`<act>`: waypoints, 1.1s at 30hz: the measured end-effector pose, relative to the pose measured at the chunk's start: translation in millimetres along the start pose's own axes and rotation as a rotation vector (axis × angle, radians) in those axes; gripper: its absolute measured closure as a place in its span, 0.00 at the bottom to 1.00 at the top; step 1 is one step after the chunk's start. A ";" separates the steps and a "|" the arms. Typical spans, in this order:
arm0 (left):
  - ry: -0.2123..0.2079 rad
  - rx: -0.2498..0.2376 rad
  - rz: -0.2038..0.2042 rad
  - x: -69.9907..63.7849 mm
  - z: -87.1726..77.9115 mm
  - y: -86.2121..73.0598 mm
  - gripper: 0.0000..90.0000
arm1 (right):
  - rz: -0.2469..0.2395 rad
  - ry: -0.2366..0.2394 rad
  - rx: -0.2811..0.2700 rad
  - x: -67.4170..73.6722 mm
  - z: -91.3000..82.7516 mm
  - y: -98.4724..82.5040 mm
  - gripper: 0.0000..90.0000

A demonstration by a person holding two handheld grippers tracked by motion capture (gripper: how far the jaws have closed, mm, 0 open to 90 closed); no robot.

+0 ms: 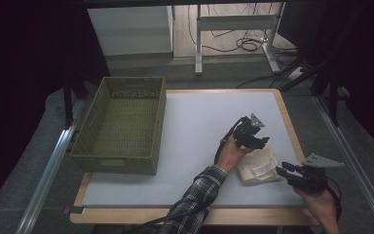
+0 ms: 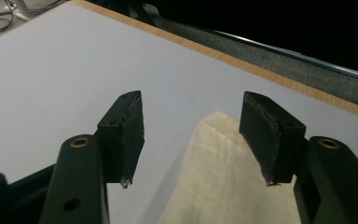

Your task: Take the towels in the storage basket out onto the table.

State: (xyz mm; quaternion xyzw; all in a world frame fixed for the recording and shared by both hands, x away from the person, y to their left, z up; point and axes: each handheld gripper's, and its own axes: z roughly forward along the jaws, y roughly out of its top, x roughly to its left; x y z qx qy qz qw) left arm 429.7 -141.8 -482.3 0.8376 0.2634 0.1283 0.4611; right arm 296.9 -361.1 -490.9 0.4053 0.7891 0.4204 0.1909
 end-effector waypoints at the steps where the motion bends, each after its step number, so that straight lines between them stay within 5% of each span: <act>1: 0.001 0.003 0.000 1.3 -3.5 -0.4 0.44 | 0.000 -0.008 -0.003 -1.3 -2.2 1.5 0.69; 7: 0.030 0.020 0.015 5.9 -18.0 -11.0 0.42 | -0.001 -0.022 -0.022 -3.7 -4.0 10.2 0.64; 12: 0.036 0.030 0.003 12.1 -26.6 -22.6 0.41 | -0.020 -0.042 0.027 -3.6 12.6 9.3 0.63; 16: 0.031 0.039 -0.011 15.9 -31.2 -30.7 0.43 | 0.027 -0.049 0.056 -13.7 17.3 -1.6 0.65; 21: -0.007 0.068 -0.019 17.3 -31.5 -40.3 0.55 | 0.072 -0.028 0.078 -18.0 13.3 -14.8 0.73; 27: -0.055 0.113 -0.020 17.1 -24.1 -46.5 0.75 | 0.106 0.045 0.094 -17.3 14.4 -19.8 0.95; 30: -0.056 0.119 -0.001 17.4 -24.7 -47.6 0.95 | 0.105 0.053 0.103 -14.7 13.5 -16.6 0.97; 33: -0.058 0.102 -0.015 21.6 -30.4 -45.8 0.98 | 0.100 0.071 0.091 -11.0 12.1 -12.5 0.98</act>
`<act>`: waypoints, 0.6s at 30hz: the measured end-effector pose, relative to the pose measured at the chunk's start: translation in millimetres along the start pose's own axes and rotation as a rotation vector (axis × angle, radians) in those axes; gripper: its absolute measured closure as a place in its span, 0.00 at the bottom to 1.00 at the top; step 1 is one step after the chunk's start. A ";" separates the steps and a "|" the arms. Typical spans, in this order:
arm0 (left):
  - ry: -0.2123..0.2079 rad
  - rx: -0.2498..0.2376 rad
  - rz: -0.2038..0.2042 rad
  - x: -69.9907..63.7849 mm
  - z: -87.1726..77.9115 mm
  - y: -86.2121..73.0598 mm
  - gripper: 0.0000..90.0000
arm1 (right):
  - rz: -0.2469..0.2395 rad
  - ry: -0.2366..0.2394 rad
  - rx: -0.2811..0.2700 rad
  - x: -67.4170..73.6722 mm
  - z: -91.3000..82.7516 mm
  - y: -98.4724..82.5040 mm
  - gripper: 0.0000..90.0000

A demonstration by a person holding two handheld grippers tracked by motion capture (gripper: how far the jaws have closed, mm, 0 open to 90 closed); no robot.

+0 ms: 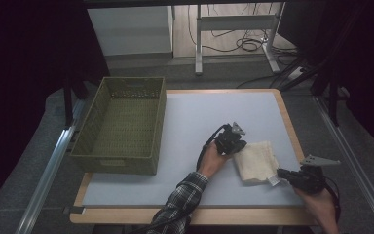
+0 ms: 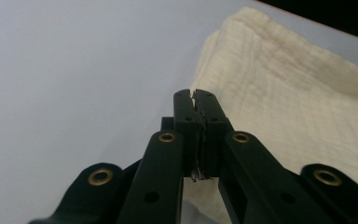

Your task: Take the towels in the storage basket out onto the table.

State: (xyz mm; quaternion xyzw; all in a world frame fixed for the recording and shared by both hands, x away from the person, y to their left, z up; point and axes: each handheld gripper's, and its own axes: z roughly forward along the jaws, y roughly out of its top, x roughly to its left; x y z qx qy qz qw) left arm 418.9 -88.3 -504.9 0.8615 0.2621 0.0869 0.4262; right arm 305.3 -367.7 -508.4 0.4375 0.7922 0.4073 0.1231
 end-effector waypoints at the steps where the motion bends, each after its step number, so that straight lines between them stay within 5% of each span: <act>1: 0.003 -0.008 0.000 1.6 -3.2 0.8 0.98 | -0.005 0.005 -0.003 1.8 -0.5 1.5 0.98; 6: 0.009 -0.031 -0.022 7.8 -15.3 2.7 0.98 | -0.035 0.022 -0.018 14.4 0.4 11.4 0.98; 10: 0.009 -0.021 -0.022 6.8 -11.1 -0.4 0.82 | -0.069 -0.051 -0.024 14.4 2.6 13.9 0.92; 13: 0.013 -0.010 -0.026 6.3 -7.0 -3.0 0.72 | -0.056 -0.106 -0.008 8.1 3.5 10.4 0.76; 18: 0.025 0.001 -0.034 7.8 -3.8 -5.2 0.65 | 0.001 -0.096 0.008 -1.6 7.5 0.4 0.73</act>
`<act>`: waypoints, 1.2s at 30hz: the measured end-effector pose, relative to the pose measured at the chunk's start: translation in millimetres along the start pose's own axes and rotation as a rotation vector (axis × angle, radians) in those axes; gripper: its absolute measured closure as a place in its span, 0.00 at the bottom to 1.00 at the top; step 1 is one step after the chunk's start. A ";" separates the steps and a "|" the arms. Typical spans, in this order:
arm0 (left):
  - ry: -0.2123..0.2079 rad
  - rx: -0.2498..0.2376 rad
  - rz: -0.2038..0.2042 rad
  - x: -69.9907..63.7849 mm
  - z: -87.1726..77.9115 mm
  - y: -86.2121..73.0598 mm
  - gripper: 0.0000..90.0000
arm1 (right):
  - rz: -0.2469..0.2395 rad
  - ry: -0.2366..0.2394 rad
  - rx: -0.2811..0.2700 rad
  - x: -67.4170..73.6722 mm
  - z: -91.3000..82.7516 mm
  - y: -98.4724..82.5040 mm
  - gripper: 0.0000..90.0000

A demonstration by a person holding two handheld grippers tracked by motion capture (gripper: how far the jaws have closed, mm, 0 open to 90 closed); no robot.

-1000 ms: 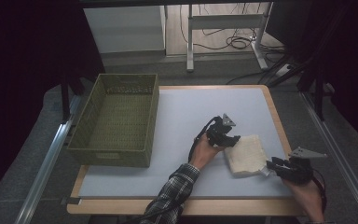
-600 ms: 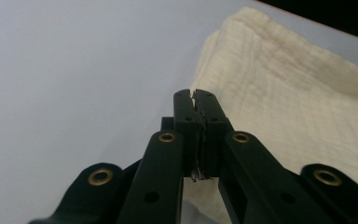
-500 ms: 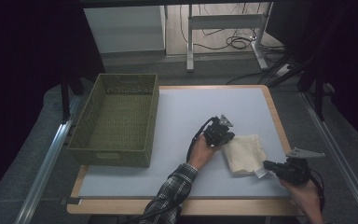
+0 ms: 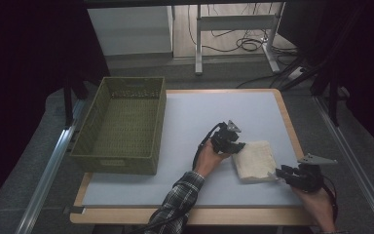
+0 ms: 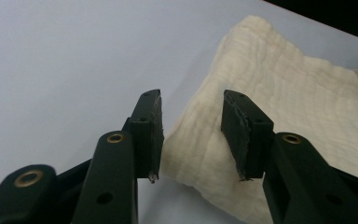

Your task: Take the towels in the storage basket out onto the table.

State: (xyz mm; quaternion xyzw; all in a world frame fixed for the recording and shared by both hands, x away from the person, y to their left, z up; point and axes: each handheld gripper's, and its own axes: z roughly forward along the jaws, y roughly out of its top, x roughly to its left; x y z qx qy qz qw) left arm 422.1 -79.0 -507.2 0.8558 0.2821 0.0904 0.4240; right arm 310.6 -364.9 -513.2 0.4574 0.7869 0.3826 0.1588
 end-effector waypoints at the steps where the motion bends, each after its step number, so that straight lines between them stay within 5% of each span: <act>1: 0.004 0.004 0.000 0.4 0.4 -0.3 0.66 | 0.012 0.014 0.001 -0.9 0.9 -0.9 0.76; 8: 0.063 0.056 0.000 5.3 12.4 -6.5 0.61 | -0.016 0.026 0.016 5.2 5.0 2.5 0.78; 12: 0.057 0.048 -0.025 8.6 13.1 -10.9 0.56 | -0.011 0.014 0.029 3.9 6.8 1.0 0.70; 18: 0.049 -0.010 -0.041 10.4 -8.7 -10.6 0.51 | 0.001 0.010 0.012 4.3 4.2 -1.8 0.63; 24: 0.036 0.037 -0.091 17.9 -5.4 -22.4 0.49 | 0.016 0.024 0.027 4.8 6.5 -3.0 0.61; 28: 0.035 0.042 -0.078 17.8 4.3 -28.5 0.48 | 0.029 0.021 0.030 5.4 7.4 -3.2 0.61; 31: 0.064 0.047 -0.057 13.4 5.1 -28.9 0.50 | 0.038 0.010 0.027 7.1 8.0 -3.8 0.63; 36: 0.039 0.045 -0.060 7.2 4.7 -29.1 0.71 | 0.062 0.048 0.033 7.4 9.3 -3.5 0.80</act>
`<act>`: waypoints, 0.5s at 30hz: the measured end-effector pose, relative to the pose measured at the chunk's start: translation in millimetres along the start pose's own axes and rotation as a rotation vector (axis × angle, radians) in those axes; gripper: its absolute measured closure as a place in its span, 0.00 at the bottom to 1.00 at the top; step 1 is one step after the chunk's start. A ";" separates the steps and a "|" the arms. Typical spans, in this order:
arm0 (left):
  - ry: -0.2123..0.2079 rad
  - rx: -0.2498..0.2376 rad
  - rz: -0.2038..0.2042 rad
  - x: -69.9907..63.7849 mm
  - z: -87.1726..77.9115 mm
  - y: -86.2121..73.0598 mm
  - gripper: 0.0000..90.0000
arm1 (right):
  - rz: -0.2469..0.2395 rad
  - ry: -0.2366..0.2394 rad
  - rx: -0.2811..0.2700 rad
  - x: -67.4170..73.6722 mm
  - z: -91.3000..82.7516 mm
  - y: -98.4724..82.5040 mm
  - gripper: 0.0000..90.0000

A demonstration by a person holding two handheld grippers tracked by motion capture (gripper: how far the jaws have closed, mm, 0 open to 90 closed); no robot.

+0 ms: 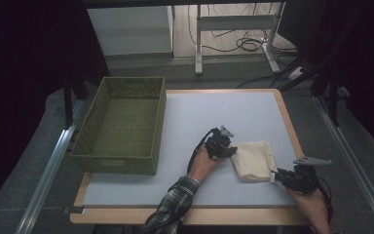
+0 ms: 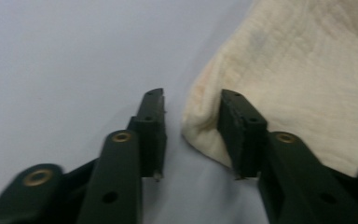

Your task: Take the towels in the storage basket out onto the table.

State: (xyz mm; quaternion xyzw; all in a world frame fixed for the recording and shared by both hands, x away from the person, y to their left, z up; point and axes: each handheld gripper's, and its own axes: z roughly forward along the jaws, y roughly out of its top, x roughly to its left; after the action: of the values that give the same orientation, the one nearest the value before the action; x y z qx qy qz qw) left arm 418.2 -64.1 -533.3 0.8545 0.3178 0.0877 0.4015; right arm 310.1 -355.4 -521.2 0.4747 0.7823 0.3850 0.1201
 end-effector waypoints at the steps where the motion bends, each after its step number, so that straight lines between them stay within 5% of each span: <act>1: -0.010 0.005 -0.011 -0.5 -0.1 0.4 0.74 | 0.008 0.015 0.001 -0.6 0.1 -0.1 0.83; 6: -0.049 0.009 -0.016 -1.3 -0.6 0.7 0.93 | 0.040 0.048 -0.015 -2.7 0.1 -2.3 0.89; 15: -0.004 -0.039 0.032 -1.1 -16.8 12.1 0.95 | 0.010 0.051 -0.053 5.5 -8.1 8.7 0.90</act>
State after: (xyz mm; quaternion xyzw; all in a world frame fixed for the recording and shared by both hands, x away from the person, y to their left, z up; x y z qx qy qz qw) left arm 416.3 -59.9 -513.0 0.8517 0.3014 0.0984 0.4172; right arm 308.4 -352.5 -508.5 0.4655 0.7721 0.4182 0.1109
